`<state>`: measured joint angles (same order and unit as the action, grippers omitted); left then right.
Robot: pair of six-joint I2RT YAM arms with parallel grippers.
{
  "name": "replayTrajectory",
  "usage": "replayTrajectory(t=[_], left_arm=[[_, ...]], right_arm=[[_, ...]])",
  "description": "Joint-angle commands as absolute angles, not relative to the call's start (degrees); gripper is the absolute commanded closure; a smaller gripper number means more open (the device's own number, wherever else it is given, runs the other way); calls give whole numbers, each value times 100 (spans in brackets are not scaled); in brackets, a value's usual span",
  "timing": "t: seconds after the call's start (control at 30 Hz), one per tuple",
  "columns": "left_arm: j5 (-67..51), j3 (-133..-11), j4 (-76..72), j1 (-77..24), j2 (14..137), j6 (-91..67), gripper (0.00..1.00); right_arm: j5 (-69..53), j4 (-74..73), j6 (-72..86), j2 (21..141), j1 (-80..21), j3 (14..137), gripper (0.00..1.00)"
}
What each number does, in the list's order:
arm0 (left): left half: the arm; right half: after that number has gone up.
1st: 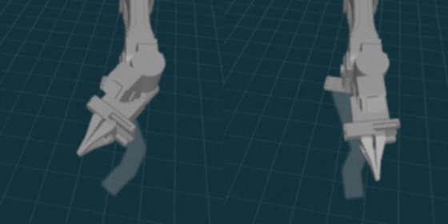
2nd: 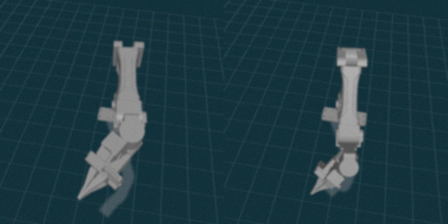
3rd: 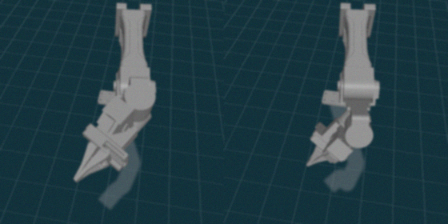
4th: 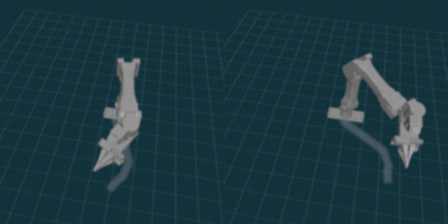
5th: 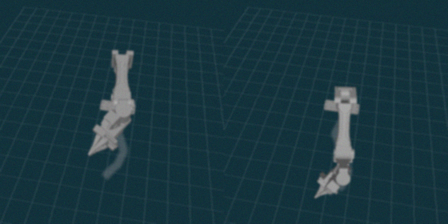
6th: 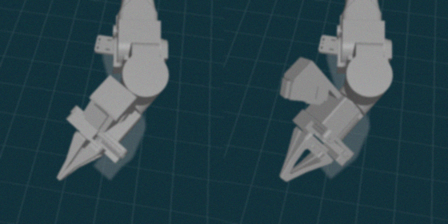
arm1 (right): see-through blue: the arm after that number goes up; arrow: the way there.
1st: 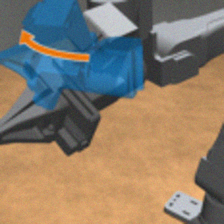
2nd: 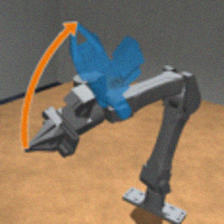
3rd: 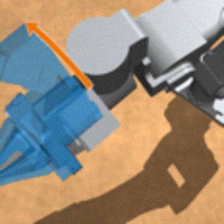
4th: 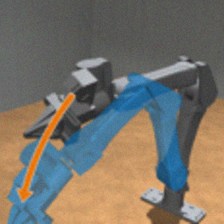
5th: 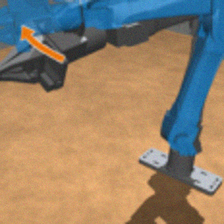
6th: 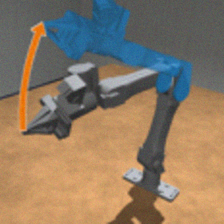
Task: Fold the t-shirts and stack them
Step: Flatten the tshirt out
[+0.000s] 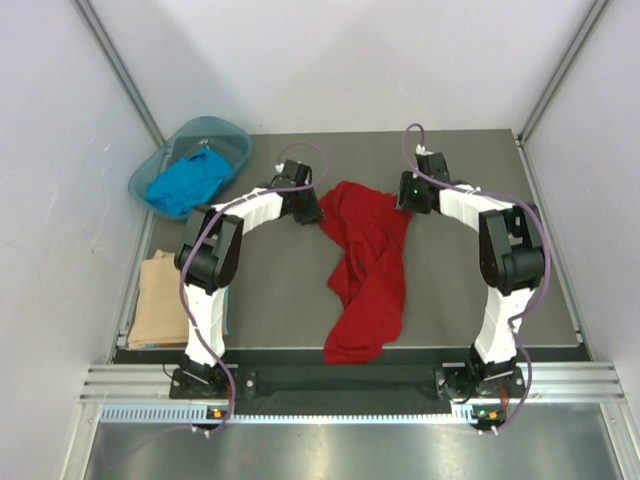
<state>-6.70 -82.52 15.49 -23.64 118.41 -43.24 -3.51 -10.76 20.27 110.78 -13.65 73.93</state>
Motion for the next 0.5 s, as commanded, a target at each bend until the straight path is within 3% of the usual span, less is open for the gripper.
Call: replayTrajectory(t=[0.0,0.03,0.07,0.1,0.37,0.47], left_arm=[[-624,-8762,1608,-2303,12067,-4140,78],[-659,-9041,1661,-2277,12128,-4140,86],[-694,-9227,1739,-2207,12164,-4131,93],[-799,-9672,1975,-2154,12216,-4140,100],[-1063,-11661,2689,-1898,11462,-4114,100],[-1116,-11637,2681,-1898,10900,-4113,100]], right_arm=[[-150,-1081,2004,11302,-1362,7936,57],[-115,-1151,1987,11338,-1354,8154,82],[-88,-1212,1943,11373,-1345,8313,100],[86,-1439,1942,11399,-1310,8680,100],[1160,-2320,2038,10101,-888,10010,100],[1178,-2531,2118,9292,-721,10020,100]])
